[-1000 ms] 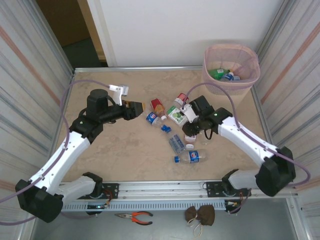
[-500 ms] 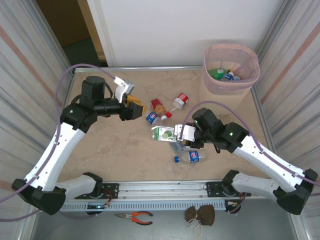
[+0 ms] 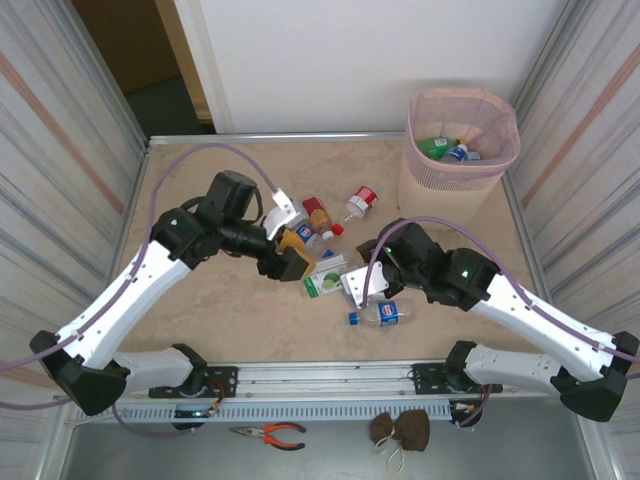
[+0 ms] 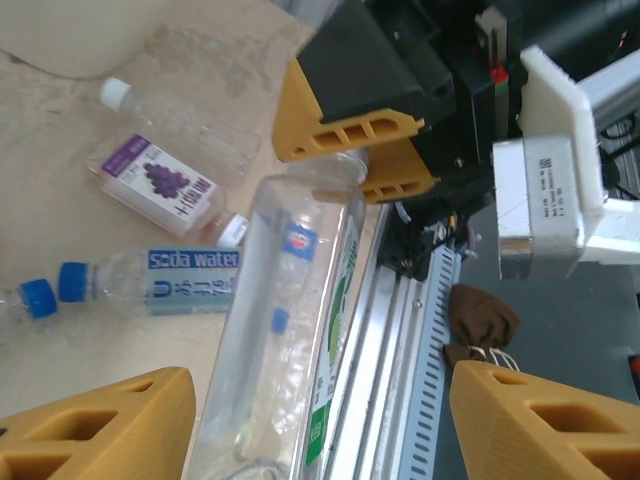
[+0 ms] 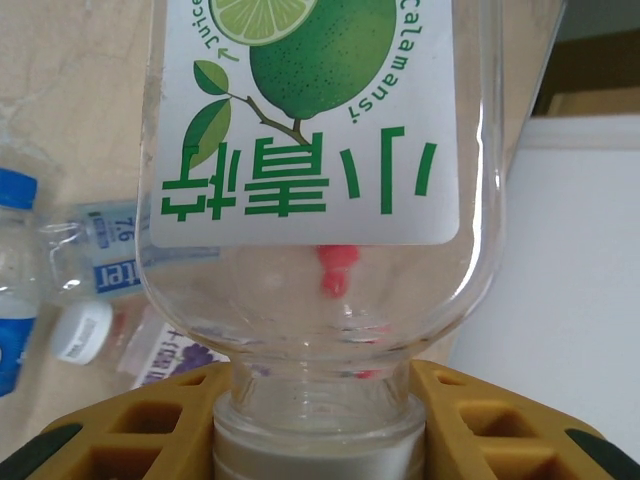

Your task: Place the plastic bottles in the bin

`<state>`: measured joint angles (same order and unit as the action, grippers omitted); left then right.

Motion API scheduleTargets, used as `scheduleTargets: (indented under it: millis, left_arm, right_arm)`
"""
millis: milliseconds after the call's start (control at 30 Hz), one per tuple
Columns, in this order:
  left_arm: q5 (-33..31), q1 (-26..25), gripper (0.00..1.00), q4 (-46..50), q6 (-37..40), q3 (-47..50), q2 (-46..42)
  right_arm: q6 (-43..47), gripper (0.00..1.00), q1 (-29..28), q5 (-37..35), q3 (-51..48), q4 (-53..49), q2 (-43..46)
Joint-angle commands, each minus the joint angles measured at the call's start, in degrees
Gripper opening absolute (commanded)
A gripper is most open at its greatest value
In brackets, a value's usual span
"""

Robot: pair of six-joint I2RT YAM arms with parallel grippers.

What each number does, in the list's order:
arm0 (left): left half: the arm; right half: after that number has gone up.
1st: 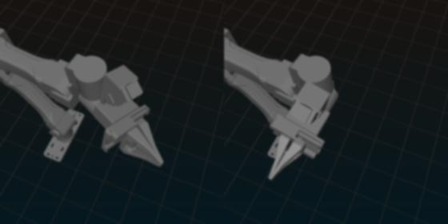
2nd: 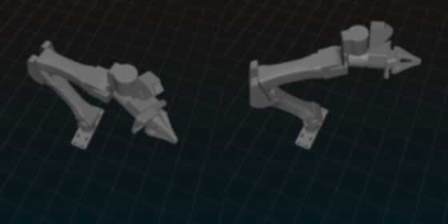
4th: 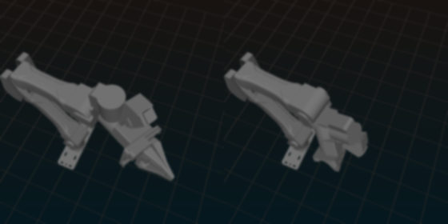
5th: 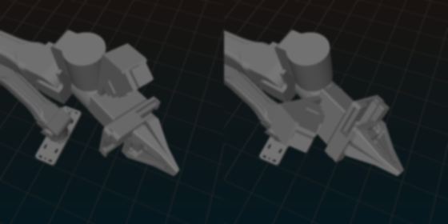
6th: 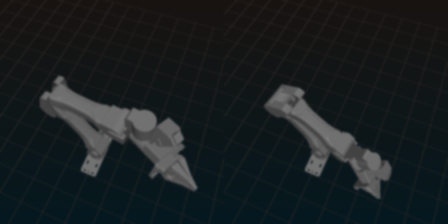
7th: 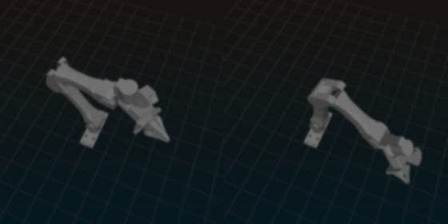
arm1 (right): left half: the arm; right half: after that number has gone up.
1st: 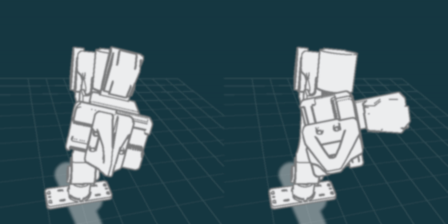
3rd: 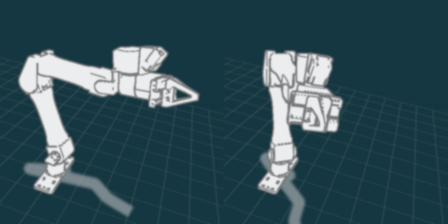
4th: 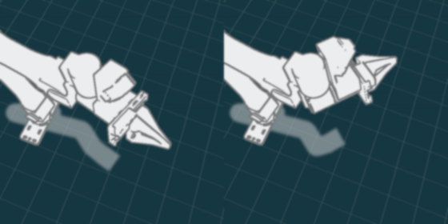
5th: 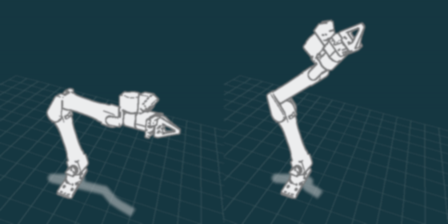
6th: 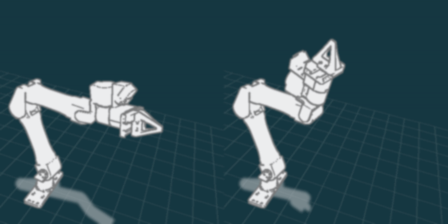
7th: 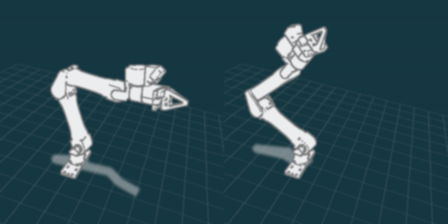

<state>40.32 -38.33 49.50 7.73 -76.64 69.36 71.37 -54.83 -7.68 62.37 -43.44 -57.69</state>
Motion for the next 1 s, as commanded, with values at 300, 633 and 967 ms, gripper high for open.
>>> scheduleTargets:
  millis: [300, 633, 967]
  left_arm:
    - [-3.4, -5.9, 0.69, 7.1, 5.3, -0.5, 6.0]
    - [-0.5, -7.6, 0.47, 11.2, 8.8, -1.7, 7.3]
    - [0.9, -7.8, 0.3, 11.0, 9.5, -2.3, 7.0]
  right_arm:
    - [9.9, 0.04, -1.4, 3.6, 5.1, 0.2, 2.6]
    - [10.5, 0.04, -1.7, 3.2, 5.6, -1.0, 3.6]
    - [6.9, 0.32, -1.7, 4.0, 5.3, 0.8, 4.9]
